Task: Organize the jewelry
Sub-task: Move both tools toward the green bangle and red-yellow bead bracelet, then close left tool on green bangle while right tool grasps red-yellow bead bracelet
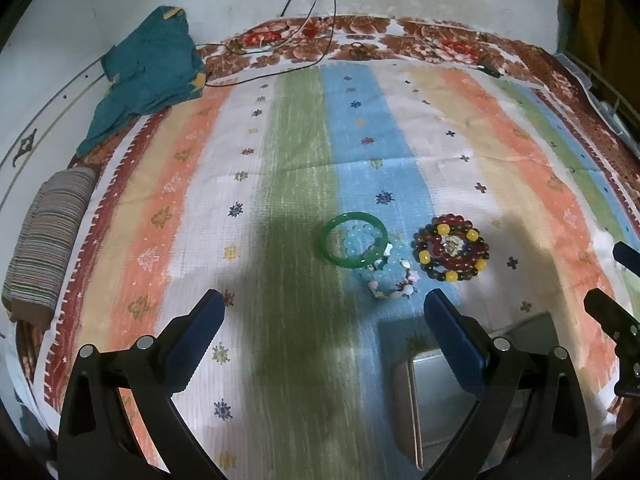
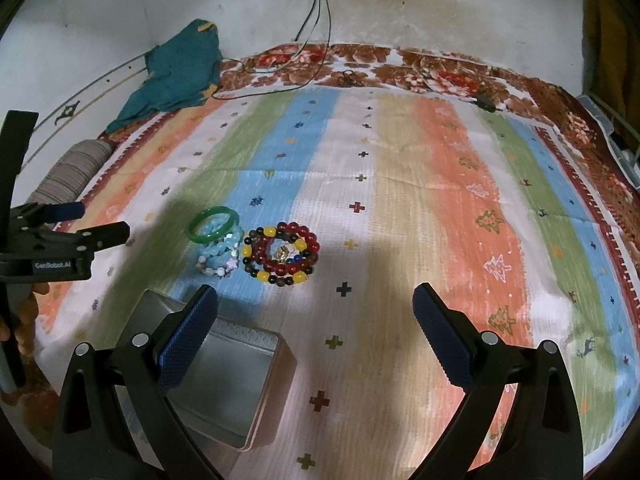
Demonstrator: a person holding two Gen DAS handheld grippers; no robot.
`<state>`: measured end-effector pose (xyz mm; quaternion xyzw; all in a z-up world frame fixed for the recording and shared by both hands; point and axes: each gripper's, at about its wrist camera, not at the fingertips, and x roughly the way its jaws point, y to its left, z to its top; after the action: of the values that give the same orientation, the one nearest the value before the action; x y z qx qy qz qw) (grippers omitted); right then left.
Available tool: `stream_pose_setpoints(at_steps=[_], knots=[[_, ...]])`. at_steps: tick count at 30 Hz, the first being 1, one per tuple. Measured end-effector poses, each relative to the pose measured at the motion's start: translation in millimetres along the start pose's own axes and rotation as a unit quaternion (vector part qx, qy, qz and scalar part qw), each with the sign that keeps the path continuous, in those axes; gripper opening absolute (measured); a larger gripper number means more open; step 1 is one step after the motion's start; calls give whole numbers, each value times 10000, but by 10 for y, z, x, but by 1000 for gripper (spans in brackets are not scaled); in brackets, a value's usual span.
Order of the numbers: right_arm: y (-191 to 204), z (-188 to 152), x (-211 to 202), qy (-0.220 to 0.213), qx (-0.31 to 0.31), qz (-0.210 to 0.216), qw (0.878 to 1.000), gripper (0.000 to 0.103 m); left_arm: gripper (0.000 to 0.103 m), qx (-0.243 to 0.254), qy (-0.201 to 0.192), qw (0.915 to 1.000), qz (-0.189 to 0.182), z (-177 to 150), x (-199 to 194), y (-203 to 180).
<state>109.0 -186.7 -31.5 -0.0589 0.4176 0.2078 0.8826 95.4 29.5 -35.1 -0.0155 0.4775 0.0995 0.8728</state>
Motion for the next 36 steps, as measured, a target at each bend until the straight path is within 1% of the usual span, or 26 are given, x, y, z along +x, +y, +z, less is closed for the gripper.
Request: stream_pose_setpoints(at_steps=[10, 15, 19, 27, 31, 36], knots=[[-20, 88, 176, 126, -32, -26, 9999, 99, 97, -7, 137, 9999, 21, 123, 186, 5], [-56, 144, 266, 182, -3, -9, 9998, 99, 97, -145, 226, 9996, 13, 200, 310, 72], [-51, 168, 347, 255, -26, 15, 9997, 99, 97, -163, 302, 9994, 38, 222, 402, 101], [-88, 236, 531, 389, 38, 19, 9992, 99, 97, -321, 428, 9986, -48, 299, 566, 138], [-112, 264, 653, 556, 152, 93, 9983, 99, 97, -326, 493, 9982, -59, 339, 666, 126], [-90, 276, 769, 670, 119, 57, 9977, 99, 97, -345, 579, 9977, -104, 361, 768, 126]])
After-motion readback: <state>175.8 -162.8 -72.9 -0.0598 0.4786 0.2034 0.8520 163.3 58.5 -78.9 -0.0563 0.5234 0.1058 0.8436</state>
